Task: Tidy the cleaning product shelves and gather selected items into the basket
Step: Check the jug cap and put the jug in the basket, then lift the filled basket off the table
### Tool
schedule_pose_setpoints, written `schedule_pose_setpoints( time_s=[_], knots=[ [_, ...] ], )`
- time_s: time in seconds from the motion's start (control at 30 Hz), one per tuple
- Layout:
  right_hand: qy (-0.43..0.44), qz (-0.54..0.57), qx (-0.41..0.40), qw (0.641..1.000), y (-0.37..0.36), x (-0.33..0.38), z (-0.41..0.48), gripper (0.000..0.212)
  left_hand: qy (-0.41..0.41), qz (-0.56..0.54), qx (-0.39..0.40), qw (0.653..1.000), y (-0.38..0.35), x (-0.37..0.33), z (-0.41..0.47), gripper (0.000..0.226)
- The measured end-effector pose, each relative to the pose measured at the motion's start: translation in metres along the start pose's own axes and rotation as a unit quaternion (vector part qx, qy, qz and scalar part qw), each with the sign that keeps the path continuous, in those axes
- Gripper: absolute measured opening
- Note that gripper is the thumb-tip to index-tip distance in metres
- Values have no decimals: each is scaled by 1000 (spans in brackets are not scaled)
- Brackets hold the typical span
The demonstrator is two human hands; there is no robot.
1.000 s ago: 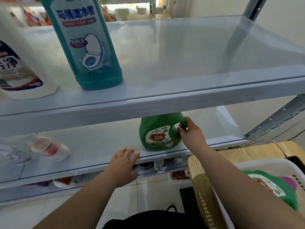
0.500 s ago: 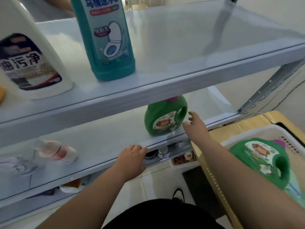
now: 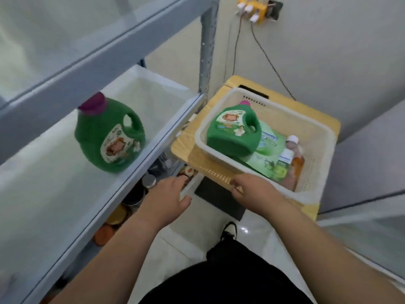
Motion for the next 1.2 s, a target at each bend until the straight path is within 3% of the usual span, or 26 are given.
schedule_pose_setpoints(
  time_s=[0.1, 0.23, 0.37, 0.47, 0.6, 0.67, 0.73, 0.8, 0.9, 1.2],
  knots=[
    [-51, 24, -38, 998, 5, -53, -20, 15, -26, -16, 4, 1000, -5, -38, 29, 48],
    [-113, 91, -85, 986, 15, -125, -29, 24, -8, -51, -8, 999, 1, -64, 76, 53],
    [-165, 122, -142, 968, 26, -193, -29, 30, 38, -103, -73, 991, 14, -71, 121, 53],
    [-227, 121, -165, 952, 25, -240, -33, 48, 60, -107, -115, 986, 19, -76, 151, 55],
    [-319, 247, -122, 907, -5, -283, -36, 80, 79, -109, -109, 985, 12, -82, 179, 56],
    [-347, 343, -132, 863, -23, -294, -35, 87, 98, -101, -94, 986, 8, -78, 194, 57],
    [-385, 428, -134, 806, -42, -300, -35, 80, 107, -96, -79, 986, 7, -71, 213, 59],
    [-414, 473, -120, 768, -61, -301, -35, 61, 108, -115, -69, 985, 8, -62, 234, 66],
    [-430, 466, -107, 766, -69, -302, -33, 44, 142, -133, -51, 980, 7, -42, 267, 75],
    [-478, 459, -100, 742, -66, -302, -37, 39, 222, -211, -39, 951, -6, -13, 295, 63]
  ],
)
Point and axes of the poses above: each hand's wrist, its own z-axis towards the middle knuckle, its own y-axis out of the back of the hand, x = y × z, the point moved 8 cm from there along z, towards the middle knuckle, and after that the axes turned 10 degrees about -z, right-handed, at the moved point
